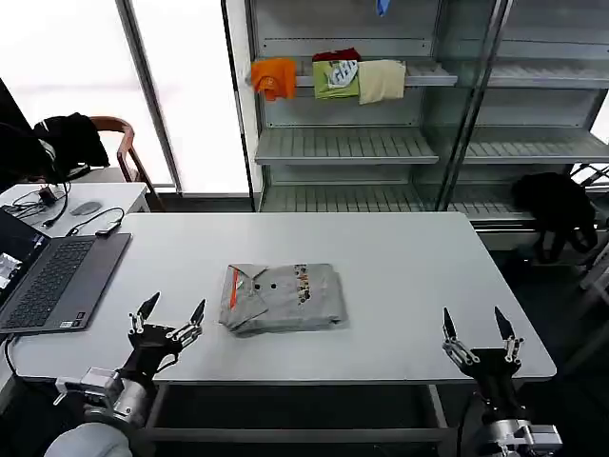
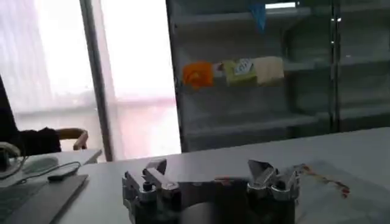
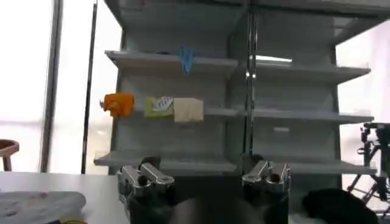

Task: Fold and organize the clothes.

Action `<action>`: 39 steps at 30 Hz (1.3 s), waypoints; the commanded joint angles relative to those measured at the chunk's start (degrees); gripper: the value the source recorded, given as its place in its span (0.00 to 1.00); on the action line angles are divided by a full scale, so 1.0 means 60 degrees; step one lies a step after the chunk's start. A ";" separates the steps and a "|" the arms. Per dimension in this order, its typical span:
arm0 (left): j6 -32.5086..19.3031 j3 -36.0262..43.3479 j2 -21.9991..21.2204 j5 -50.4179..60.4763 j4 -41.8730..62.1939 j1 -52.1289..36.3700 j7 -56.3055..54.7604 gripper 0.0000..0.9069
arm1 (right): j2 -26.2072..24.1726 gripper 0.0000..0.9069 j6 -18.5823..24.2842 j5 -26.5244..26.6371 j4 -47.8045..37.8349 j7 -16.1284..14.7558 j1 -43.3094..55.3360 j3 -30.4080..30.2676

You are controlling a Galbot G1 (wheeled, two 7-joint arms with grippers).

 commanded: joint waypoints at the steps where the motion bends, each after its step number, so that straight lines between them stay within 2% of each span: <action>1: -0.0282 -0.0470 -0.0241 -0.0111 -0.0090 0.0476 -0.0153 1.00 | 0.0106 1.00 0.0711 -0.0265 0.0186 0.0006 -0.0778 0.0326; 15: -0.0699 -0.1089 -0.0316 -0.0305 0.0579 0.0847 0.0190 1.00 | 0.0034 1.00 0.0884 -0.0048 -0.0086 -0.0006 -0.0792 0.0400; 23: -0.1159 -0.1892 -0.0056 -0.1082 0.1335 0.1164 0.0983 1.00 | -0.0374 1.00 0.0679 0.0362 -0.0231 -0.0181 -0.0600 0.0573; 39: -0.1253 -0.2414 -0.0275 -0.1494 0.0778 0.1417 0.1217 1.00 | -0.0617 1.00 0.0651 0.0289 -0.0188 -0.0609 -0.0530 0.0615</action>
